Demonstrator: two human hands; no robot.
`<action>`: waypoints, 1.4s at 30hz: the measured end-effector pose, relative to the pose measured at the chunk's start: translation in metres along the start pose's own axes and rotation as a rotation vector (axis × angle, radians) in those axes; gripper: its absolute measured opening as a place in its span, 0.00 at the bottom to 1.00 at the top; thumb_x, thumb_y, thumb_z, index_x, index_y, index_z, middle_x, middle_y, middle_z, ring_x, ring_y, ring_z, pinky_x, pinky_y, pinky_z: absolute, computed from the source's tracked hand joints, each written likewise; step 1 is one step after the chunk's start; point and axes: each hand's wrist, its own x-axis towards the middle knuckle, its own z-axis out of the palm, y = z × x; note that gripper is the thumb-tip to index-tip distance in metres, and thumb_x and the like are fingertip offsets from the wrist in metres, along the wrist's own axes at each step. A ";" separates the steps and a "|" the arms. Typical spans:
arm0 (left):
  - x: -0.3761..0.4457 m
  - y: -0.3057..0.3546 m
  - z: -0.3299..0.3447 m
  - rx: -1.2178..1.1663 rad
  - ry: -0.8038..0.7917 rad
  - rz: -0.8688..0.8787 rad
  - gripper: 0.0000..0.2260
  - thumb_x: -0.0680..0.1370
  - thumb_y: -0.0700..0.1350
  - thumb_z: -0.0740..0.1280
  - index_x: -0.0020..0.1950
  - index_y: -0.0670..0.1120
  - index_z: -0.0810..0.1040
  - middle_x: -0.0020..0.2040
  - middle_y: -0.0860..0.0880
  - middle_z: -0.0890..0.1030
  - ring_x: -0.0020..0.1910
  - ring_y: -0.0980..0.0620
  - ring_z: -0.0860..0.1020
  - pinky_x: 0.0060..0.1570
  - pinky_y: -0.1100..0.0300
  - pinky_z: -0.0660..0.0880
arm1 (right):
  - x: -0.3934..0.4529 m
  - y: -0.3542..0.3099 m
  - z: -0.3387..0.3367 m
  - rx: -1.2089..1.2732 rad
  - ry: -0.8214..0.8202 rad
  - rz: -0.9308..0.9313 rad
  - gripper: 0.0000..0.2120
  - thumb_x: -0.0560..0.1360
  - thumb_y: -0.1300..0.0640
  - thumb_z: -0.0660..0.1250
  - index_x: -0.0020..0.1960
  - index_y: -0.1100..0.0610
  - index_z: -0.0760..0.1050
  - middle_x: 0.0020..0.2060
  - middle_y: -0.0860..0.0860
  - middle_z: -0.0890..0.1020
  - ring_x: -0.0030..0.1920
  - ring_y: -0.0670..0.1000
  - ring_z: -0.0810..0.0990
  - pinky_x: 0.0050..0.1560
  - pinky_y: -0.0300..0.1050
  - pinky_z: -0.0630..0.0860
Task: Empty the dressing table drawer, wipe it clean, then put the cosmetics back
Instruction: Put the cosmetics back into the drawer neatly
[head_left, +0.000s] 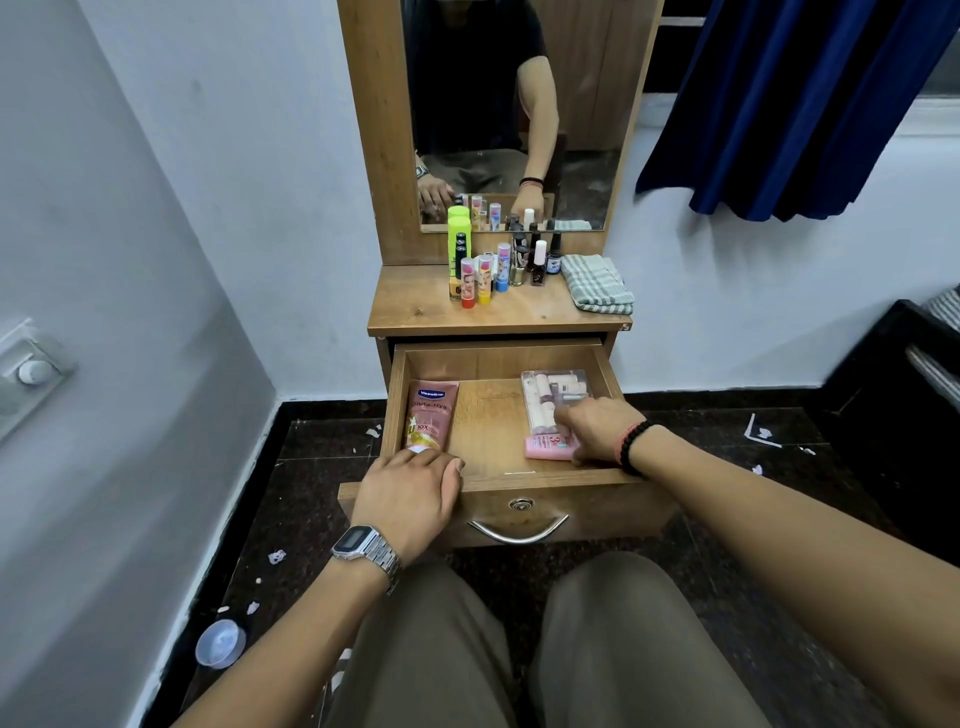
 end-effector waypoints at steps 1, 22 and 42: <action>0.000 0.000 -0.001 -0.002 0.002 -0.001 0.18 0.77 0.52 0.52 0.40 0.54 0.81 0.35 0.56 0.81 0.34 0.53 0.80 0.34 0.60 0.73 | 0.000 -0.001 0.001 -0.001 -0.004 0.008 0.30 0.71 0.49 0.72 0.68 0.55 0.65 0.58 0.56 0.79 0.58 0.58 0.77 0.52 0.48 0.74; 0.006 -0.013 0.002 -0.081 -0.092 0.120 0.19 0.79 0.55 0.51 0.48 0.59 0.83 0.52 0.59 0.82 0.57 0.54 0.78 0.54 0.60 0.70 | 0.046 0.030 -0.127 0.513 0.476 0.002 0.09 0.75 0.57 0.69 0.55 0.52 0.78 0.52 0.47 0.81 0.48 0.46 0.77 0.53 0.46 0.77; 0.004 -0.010 0.002 -0.164 -0.187 0.030 0.17 0.78 0.56 0.52 0.50 0.59 0.82 0.49 0.63 0.82 0.56 0.59 0.77 0.52 0.61 0.73 | 0.143 -0.042 -0.223 0.124 0.429 0.027 0.04 0.74 0.55 0.68 0.49 0.52 0.78 0.57 0.58 0.76 0.55 0.61 0.77 0.51 0.50 0.73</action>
